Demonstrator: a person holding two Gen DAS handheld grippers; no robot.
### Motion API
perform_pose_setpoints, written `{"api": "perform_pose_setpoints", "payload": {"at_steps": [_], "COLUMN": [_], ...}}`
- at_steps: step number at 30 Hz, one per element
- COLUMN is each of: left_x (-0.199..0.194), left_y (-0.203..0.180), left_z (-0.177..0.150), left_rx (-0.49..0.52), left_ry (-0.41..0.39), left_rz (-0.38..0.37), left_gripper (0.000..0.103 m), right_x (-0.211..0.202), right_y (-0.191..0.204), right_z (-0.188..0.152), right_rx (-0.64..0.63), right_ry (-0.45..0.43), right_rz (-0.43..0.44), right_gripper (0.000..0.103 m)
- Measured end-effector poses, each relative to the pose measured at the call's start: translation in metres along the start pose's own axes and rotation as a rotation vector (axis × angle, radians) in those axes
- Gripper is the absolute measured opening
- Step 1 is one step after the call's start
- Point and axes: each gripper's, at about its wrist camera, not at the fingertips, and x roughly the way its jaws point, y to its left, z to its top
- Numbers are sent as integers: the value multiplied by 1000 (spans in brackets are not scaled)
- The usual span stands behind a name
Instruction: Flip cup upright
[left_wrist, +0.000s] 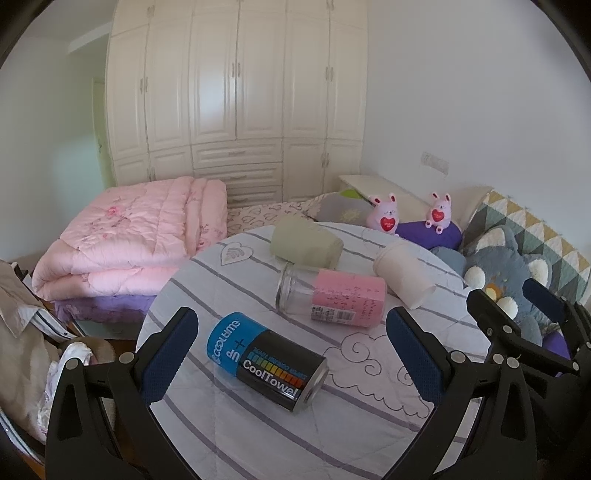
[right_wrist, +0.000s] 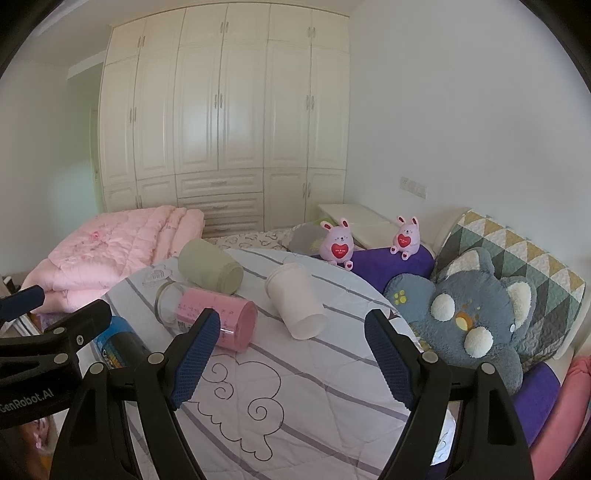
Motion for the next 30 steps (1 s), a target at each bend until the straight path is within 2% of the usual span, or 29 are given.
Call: {"api": "perform_pose_setpoints", "payload": {"at_steps": [19,27,30], "left_x": [18,37,48], "left_y": [8,11,9], "left_z": [13,29,39], "left_rx": [-4,11,51], "left_ry": [59,157,223], "left_rz": [6,19,38], "left_gripper": [103,103,103], "right_x": [24,49,60], "right_y": [8,17,21], "right_z": [5,15,20], "right_rx": [-12,-44,-75], "right_ry": [47,156,212], "right_rz": [16,27,31], "right_gripper": [82,82,82]}}
